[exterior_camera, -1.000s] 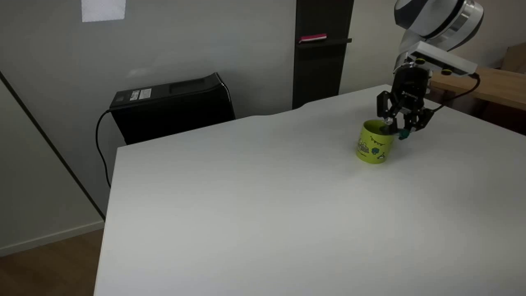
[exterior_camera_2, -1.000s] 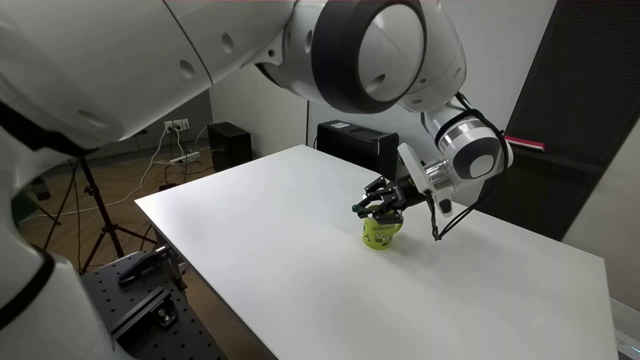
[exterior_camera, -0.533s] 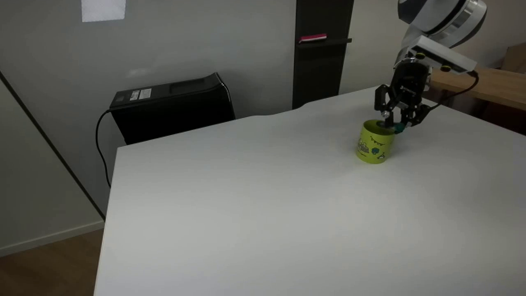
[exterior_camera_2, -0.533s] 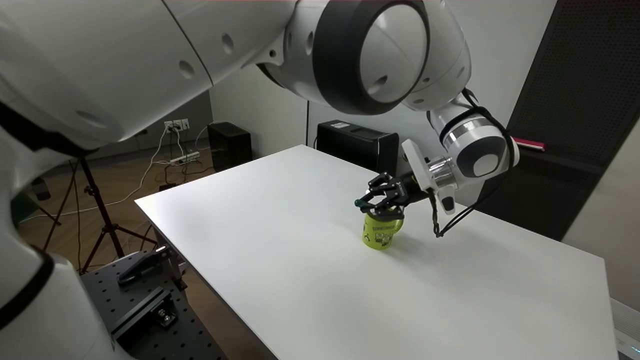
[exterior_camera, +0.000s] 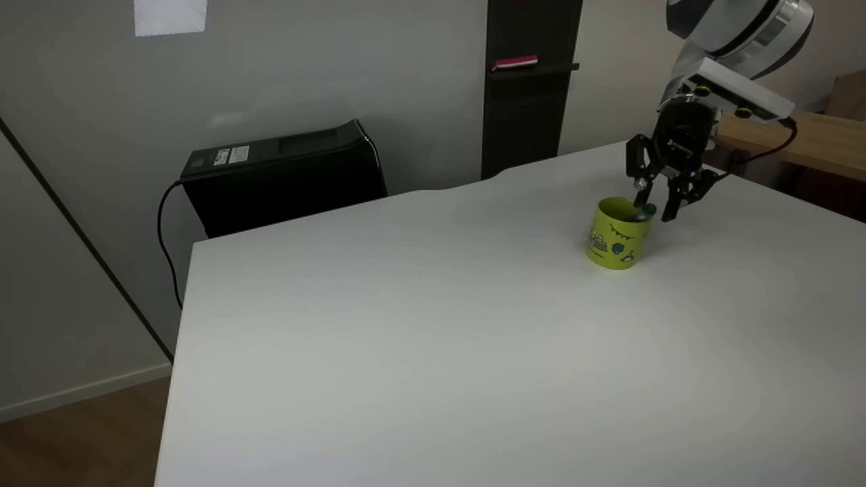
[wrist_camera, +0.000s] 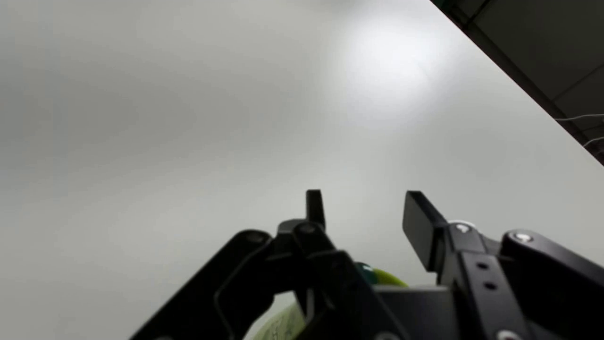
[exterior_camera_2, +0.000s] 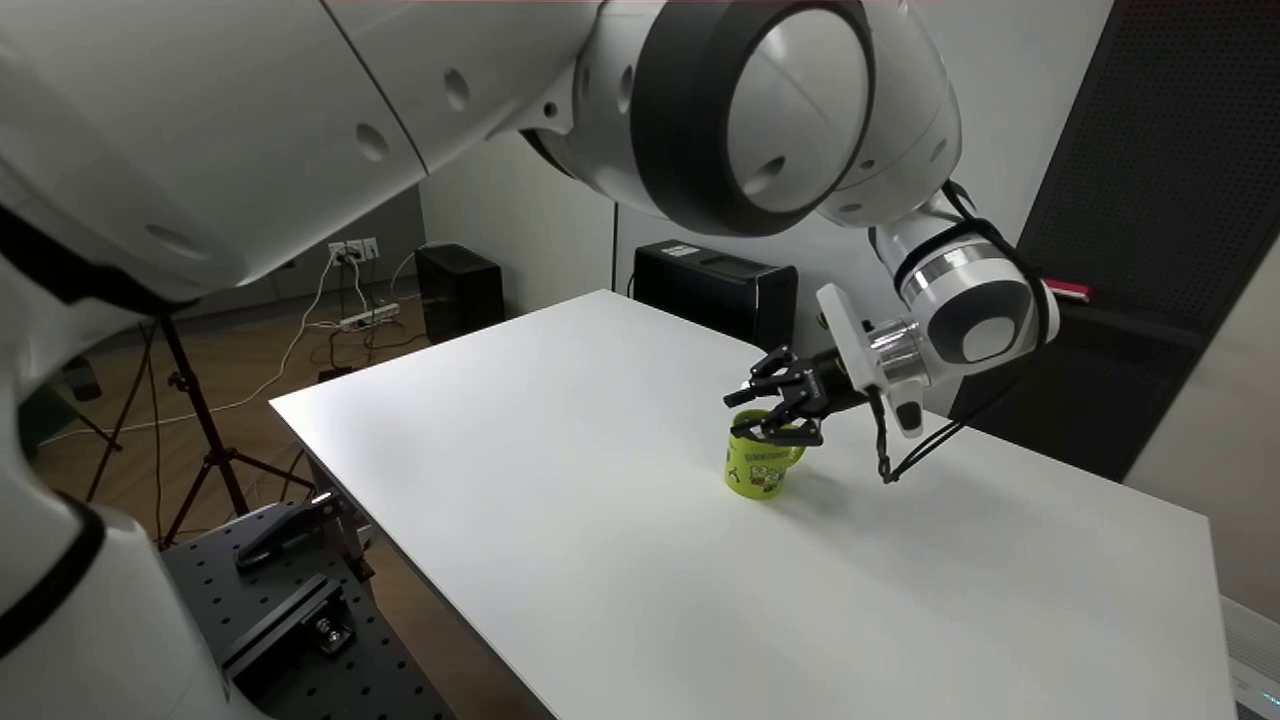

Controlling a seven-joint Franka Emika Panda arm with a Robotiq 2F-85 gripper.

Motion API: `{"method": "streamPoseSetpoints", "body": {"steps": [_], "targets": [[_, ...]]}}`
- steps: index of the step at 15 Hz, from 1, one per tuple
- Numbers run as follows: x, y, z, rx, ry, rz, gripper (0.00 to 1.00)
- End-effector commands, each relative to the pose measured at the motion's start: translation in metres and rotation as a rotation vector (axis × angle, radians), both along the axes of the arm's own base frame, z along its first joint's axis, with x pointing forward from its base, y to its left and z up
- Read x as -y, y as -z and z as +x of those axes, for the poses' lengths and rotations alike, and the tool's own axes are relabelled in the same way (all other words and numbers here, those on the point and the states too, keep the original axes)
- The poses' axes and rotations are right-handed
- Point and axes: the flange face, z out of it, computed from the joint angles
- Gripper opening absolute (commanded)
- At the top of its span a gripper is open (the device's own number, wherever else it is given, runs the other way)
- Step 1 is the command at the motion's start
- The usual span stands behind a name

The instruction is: Pick up the pen from the table and put it in the cup.

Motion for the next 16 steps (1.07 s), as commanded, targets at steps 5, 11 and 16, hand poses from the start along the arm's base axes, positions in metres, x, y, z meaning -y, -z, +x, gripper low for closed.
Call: {"method": "streamPoseSetpoints", "body": {"steps": [5,11,16], "targets": [[-0.013,-0.015,0.009,0.059,-0.115,-0.062,1.0],[-0.066,-0.048,0.02,0.157,-0.385,-0.235,1.0],[-0.117,-0.07,0.027,0.261,-0.604,-0.4,1.0]]}}
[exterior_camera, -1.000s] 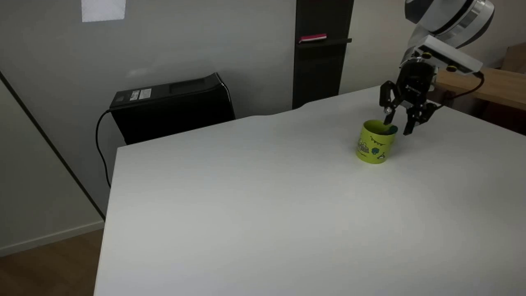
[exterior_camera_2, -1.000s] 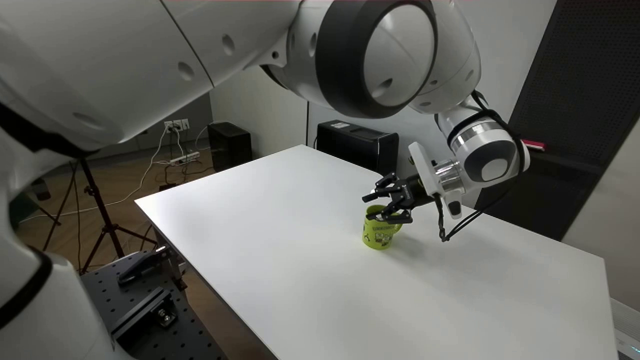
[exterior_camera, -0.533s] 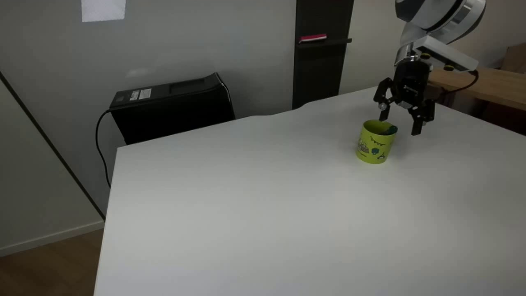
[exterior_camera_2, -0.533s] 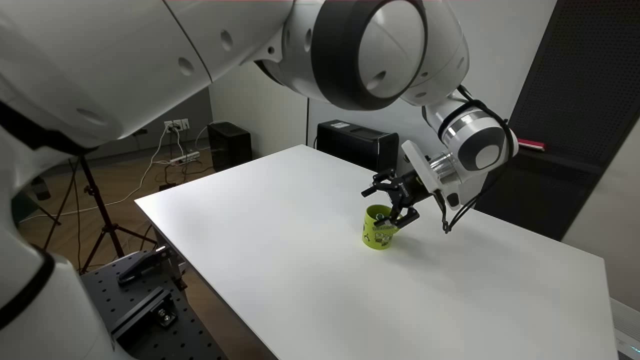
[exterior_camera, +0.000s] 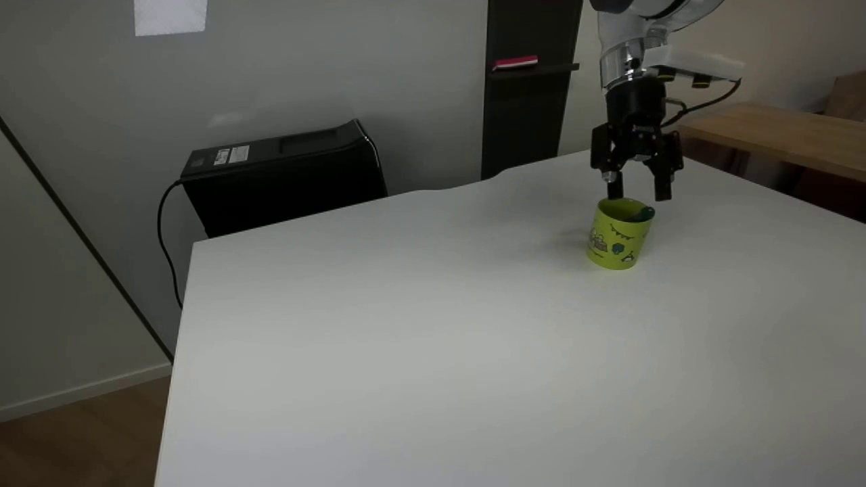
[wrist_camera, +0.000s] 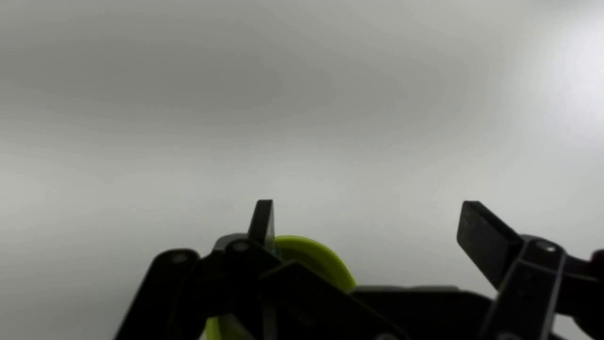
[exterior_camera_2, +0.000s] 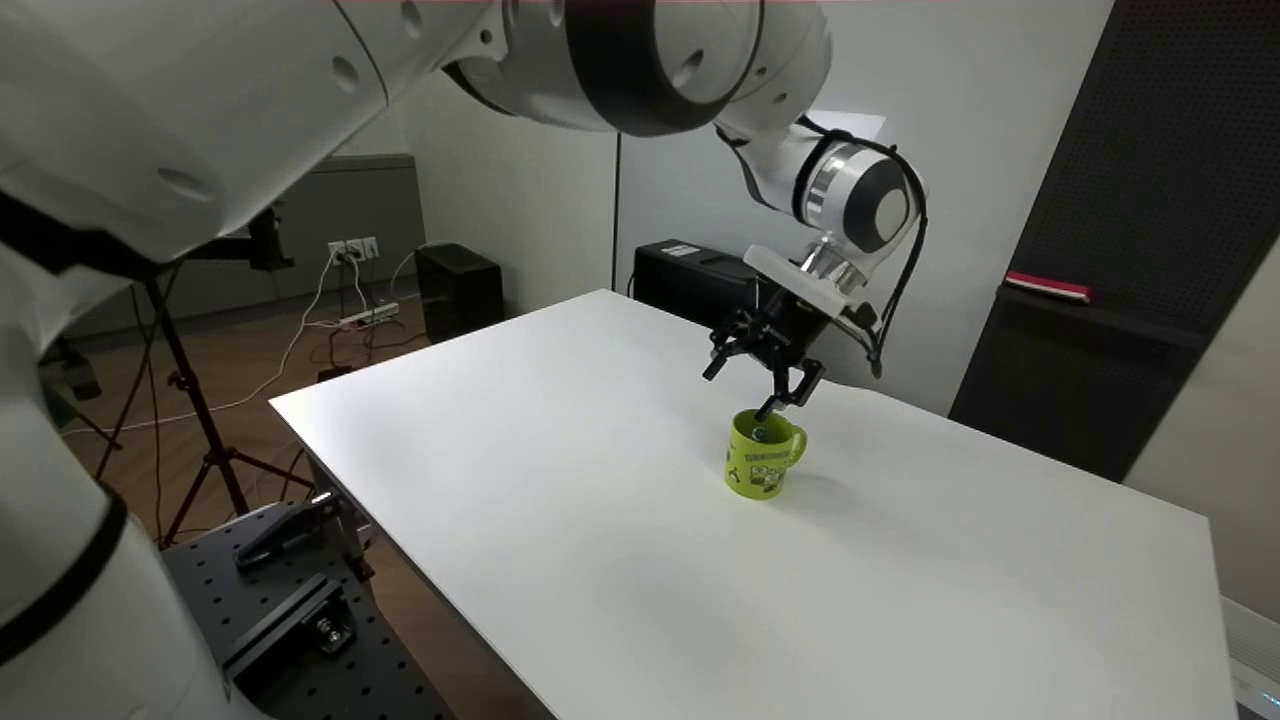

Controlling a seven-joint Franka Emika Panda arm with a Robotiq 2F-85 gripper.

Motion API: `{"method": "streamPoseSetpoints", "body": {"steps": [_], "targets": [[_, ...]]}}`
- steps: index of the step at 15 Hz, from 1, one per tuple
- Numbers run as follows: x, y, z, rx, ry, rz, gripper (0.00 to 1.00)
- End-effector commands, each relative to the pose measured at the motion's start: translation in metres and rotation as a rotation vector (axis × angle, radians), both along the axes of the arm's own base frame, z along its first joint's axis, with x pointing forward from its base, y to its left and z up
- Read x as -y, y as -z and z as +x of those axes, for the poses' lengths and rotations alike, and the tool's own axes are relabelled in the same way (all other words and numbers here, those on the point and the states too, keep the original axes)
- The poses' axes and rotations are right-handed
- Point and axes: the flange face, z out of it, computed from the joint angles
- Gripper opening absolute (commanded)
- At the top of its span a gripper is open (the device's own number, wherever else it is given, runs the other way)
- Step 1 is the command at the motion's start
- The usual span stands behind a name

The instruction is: Pick up the pen from the table and put it in the cup.

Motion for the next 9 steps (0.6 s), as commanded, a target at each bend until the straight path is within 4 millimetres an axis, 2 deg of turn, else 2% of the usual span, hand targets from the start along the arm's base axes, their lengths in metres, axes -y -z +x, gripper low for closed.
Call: {"method": "streamPoseSetpoints", "body": {"steps": [1,5,9], "targets": [[-0.03,-0.02,-0.003,0.095,-0.148,-0.109,1.0],[-0.067,-0.028,0.004,0.26,-0.149,-0.191,1.0],[-0.104,-0.018,-0.01,0.305,-0.119,-0.212,1.0]]}}
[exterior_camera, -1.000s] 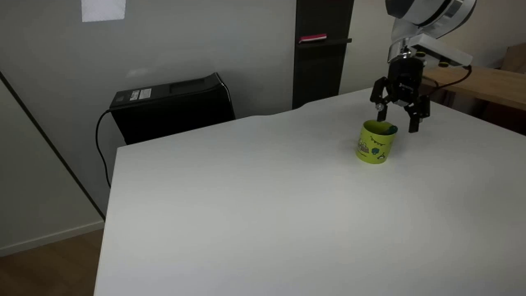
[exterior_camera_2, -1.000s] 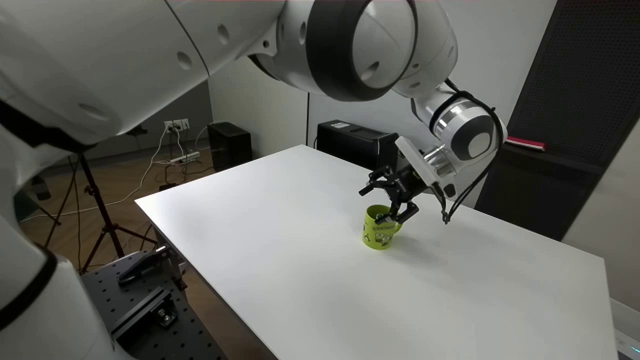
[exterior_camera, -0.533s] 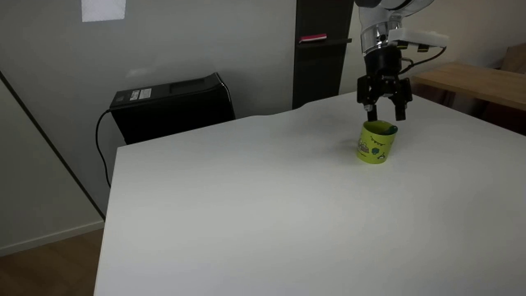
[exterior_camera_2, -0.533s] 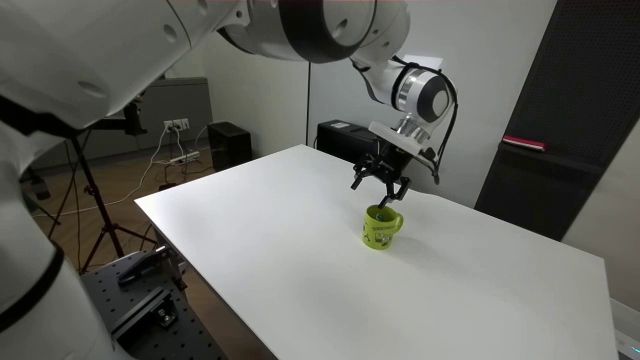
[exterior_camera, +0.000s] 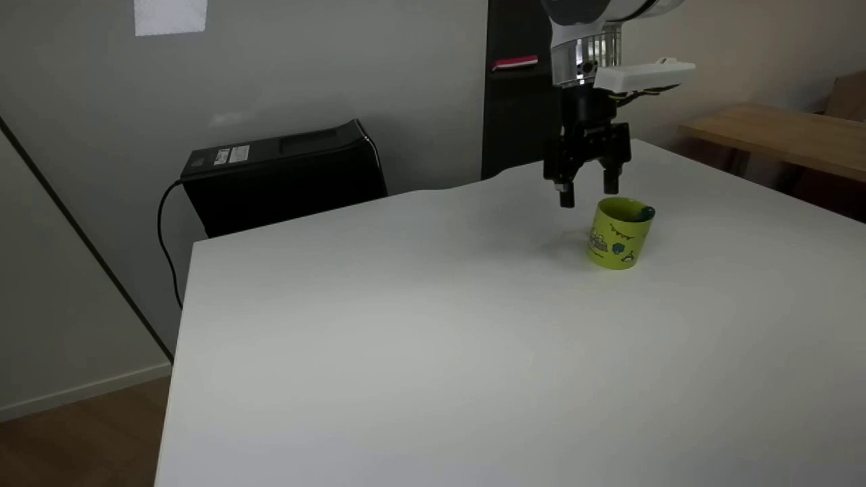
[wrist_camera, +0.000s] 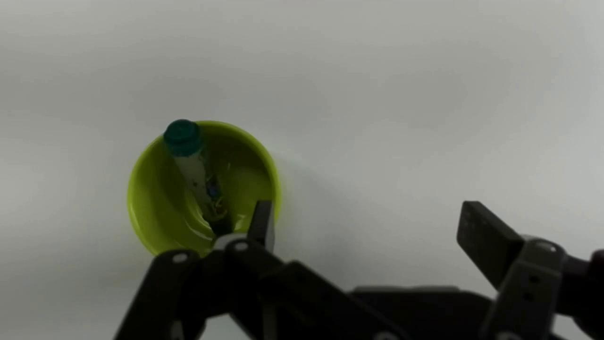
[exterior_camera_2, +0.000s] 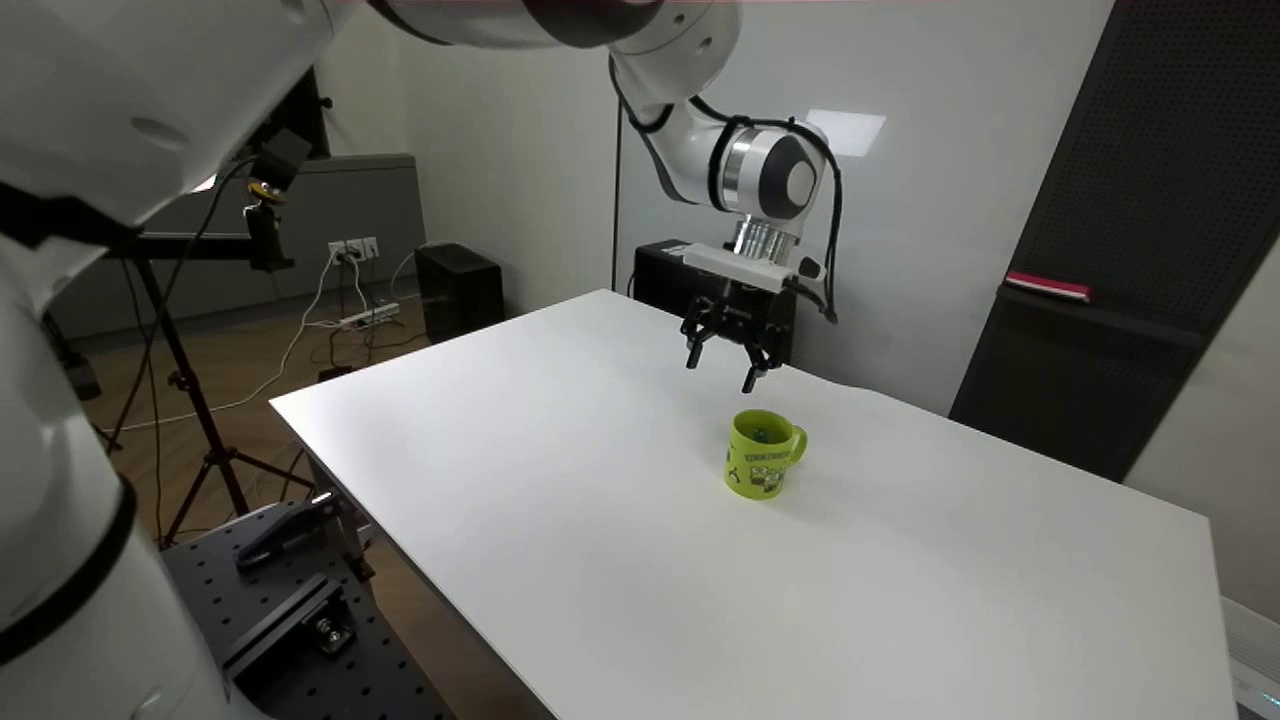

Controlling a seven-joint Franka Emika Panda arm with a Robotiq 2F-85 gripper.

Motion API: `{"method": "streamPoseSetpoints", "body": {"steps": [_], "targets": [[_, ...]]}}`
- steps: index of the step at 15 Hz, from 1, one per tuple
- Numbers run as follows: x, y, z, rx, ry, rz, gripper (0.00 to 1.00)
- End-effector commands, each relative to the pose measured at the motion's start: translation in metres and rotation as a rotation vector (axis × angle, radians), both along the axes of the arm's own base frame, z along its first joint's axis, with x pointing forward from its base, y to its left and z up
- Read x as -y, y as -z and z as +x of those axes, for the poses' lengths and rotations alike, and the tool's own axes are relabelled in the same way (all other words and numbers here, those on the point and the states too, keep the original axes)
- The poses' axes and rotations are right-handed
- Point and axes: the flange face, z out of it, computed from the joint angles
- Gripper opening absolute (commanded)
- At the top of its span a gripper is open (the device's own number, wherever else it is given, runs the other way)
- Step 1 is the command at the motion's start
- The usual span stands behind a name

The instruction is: Pick up the pen from the table and put it in the cup.

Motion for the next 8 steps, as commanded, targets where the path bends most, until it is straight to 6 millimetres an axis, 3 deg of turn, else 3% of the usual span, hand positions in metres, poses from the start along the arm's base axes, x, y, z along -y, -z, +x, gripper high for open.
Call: {"method": "streamPoseSetpoints", "body": {"steps": [1,3,4,8], "targets": [[-0.024,0.001,-0.021,0.044,0.043,-0.037,1.0],[-0.035,0.008,-0.029,0.054,0.049,-0.036,1.0],[-0.03,0.014,-0.015,0.04,0.017,-0.017,1.0],[-0.032,0.021,-0.018,0.034,0.013,-0.015,1.0]]}}
